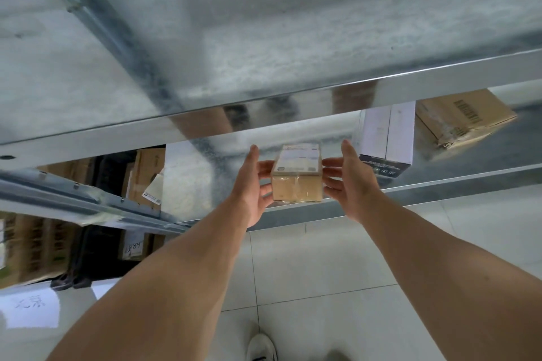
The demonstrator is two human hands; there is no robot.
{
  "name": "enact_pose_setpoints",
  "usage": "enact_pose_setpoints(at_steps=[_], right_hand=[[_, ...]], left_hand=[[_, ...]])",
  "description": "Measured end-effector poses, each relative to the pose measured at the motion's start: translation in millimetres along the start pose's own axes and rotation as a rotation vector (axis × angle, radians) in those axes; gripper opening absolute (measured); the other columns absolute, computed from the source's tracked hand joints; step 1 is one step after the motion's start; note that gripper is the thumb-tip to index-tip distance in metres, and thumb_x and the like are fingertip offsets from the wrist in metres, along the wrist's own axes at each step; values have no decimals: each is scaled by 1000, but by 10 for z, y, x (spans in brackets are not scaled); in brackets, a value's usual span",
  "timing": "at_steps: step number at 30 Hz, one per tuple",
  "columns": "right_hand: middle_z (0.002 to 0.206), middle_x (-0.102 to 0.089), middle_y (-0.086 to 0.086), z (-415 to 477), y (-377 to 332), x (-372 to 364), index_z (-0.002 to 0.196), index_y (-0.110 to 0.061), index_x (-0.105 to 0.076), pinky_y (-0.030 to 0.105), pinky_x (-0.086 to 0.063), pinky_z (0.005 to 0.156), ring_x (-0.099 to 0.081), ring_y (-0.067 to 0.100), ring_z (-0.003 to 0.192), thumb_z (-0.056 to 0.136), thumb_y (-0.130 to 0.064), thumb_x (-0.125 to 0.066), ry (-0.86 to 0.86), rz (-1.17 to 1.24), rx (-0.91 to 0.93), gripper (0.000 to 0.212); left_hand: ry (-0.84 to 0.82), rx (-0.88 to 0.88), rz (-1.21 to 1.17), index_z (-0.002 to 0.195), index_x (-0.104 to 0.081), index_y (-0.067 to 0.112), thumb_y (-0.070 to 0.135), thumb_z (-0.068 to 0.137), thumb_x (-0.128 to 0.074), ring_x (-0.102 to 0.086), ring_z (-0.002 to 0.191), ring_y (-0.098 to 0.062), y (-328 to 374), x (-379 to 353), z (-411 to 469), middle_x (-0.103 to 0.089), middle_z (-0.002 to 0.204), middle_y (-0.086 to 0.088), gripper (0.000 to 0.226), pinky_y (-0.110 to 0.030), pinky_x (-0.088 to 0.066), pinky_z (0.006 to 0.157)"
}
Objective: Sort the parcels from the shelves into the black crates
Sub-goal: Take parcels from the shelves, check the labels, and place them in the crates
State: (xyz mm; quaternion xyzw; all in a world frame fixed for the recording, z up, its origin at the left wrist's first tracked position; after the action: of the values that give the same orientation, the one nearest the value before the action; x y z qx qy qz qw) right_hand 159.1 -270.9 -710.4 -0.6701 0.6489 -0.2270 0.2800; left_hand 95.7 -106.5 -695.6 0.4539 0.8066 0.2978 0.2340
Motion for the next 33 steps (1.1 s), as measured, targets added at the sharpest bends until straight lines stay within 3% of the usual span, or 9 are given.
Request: enact_pose_setpoints(at_steps=[7, 10, 12, 16, 19, 22, 26, 29, 33], right_hand=[[117, -70, 6, -151, 39, -88, 109, -12, -72, 51, -45, 104, -60, 26, 110, 96, -74, -33, 82, -118, 49, 74], [115, -70, 6, -293, 62, -138, 96, -19, -72, 49, -47, 100, -60, 29, 109, 99, -70, -31, 59, -111, 44, 65], [112, -73, 5, -400, 85, -162, 99, -18, -72, 43, -51, 88, -64, 29, 103, 102, -65, -31, 34, -71, 37, 62], [113, -74, 5, -549, 92, -232, 117, -14, -72, 33, -48, 66, -66, 23, 94, 105, -59, -31, -8, -80, 48, 62], [115, -74, 4, -651, 102, -275, 121, -14, -70, 34, -49, 71, -67, 25, 98, 106, -56, -32, -37, -105, 67, 59], [118, -72, 7, -816, 126, -314, 122, -12, -68, 38, -50, 84, -66, 28, 104, 106, -56, -33, -71, -130, 62, 59], [106, -73, 8, -1118, 250, -475, 113, -12, -67, 39, -49, 81, -66, 24, 97, 106, -52, -35, -130, -162, 30, 52], [103, -73, 8, -1372, 409, -678, 110, -12, -67, 38, -48, 74, -66, 23, 96, 107, -50, -35, -180, -191, 6, 50], [101, -74, 8, -1680, 692, -1051, 104, -13, -68, 44, -51, 88, -67, 24, 98, 108, -48, -35, -253, -263, -37, 48]], left_hand=[[-9, -37, 54, 119, -57, 12, 63, 99, -31, -56, 120, -27, -8, 96, -105, -63, 124, -9, 61, -50, -37, 110], [-16, -59, 56, 109, -59, 15, 59, 101, -30, -57, 116, -25, -16, 129, -220, -63, 121, -8, 54, -40, -45, 93], [-27, -52, 69, 102, -59, 18, 58, 102, -29, -56, 119, -24, -23, 145, -310, -62, 122, -6, 49, -38, -45, 87], [-10, -67, 41, 112, -56, 19, 60, 100, -30, -49, 131, -26, -58, 232, -444, -56, 136, -5, 51, -43, -42, 102], [-3, -100, 16, 119, -57, 17, 59, 101, -30, -52, 127, -24, -57, 282, -579, -61, 129, -2, 53, -45, -41, 104], [25, -113, -18, 110, -59, 23, 58, 101, -31, -59, 111, -16, -68, 334, -820, -66, 110, 6, 45, -39, -44, 89], [105, -108, -34, 127, -55, 19, 61, 98, -38, -56, 120, -26, -143, 564, -1192, -60, 129, -6, 54, -42, -49, 92], [191, -82, -64, 118, -58, 15, 55, 101, -38, -62, 109, -28, -195, 845, -1466, -64, 119, -11, 48, -43, -51, 92], [267, -53, -104, 112, -64, 17, 57, 100, -40, -68, 99, -24, -302, 1304, -1811, -71, 109, -8, 48, -42, -56, 86]])
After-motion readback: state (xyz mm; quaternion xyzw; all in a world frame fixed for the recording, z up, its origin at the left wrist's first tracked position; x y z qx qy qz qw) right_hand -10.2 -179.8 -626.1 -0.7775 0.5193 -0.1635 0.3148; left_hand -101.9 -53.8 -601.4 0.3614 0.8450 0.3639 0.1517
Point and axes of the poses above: each hand's wrist, its own z-axis towards the middle knuckle, its own x-axis out of the back of the hand, y = z × x, the point moved 1 cm from there along z, towards the middle knuckle
